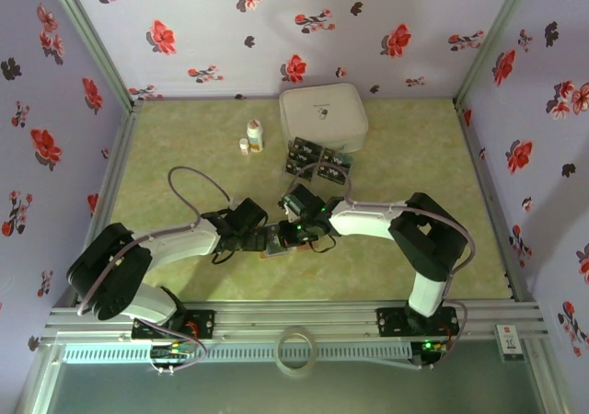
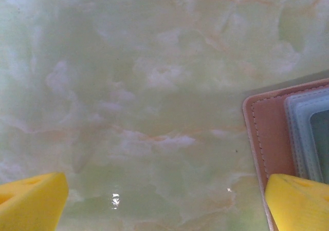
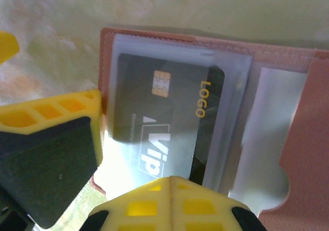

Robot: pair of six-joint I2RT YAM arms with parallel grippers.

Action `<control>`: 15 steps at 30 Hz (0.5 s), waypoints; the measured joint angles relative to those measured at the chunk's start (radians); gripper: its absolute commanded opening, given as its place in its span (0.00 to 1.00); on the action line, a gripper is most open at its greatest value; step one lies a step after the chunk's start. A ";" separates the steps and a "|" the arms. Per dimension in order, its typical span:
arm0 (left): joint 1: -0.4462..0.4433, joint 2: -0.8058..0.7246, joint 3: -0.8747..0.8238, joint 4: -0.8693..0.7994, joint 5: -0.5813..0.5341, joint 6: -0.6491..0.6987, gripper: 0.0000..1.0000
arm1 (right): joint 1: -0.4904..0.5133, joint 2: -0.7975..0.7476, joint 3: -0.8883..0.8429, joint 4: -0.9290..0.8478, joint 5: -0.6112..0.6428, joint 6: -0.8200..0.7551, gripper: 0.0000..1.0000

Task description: Put the credit cards into the card holder

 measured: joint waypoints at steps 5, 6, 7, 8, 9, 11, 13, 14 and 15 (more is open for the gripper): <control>0.000 -0.001 0.002 -0.003 -0.001 0.001 1.00 | 0.000 -0.038 0.012 -0.038 0.016 -0.011 0.26; 0.000 -0.001 0.003 -0.007 -0.002 0.003 1.00 | -0.002 -0.057 0.015 -0.051 0.024 -0.016 0.30; 0.000 -0.003 0.005 -0.011 -0.003 0.004 1.00 | -0.006 -0.080 0.017 -0.063 0.031 -0.020 0.33; 0.000 -0.008 0.005 -0.016 -0.005 0.005 1.00 | -0.010 -0.100 0.018 -0.073 0.038 -0.026 0.36; 0.000 -0.017 0.005 -0.024 -0.006 0.007 1.00 | -0.014 -0.129 0.019 -0.087 0.046 -0.031 0.39; 0.003 -0.047 0.006 -0.044 -0.011 0.013 1.00 | -0.032 -0.185 0.019 -0.111 0.071 -0.042 0.45; 0.008 -0.095 0.006 -0.063 -0.018 0.021 1.00 | -0.057 -0.240 0.018 -0.135 0.103 -0.052 0.49; 0.012 -0.119 0.006 -0.069 -0.020 0.024 1.00 | -0.071 -0.263 0.015 -0.140 0.121 -0.055 0.51; 0.017 -0.146 0.006 -0.075 -0.021 0.027 1.00 | -0.087 -0.289 0.007 -0.145 0.139 -0.058 0.52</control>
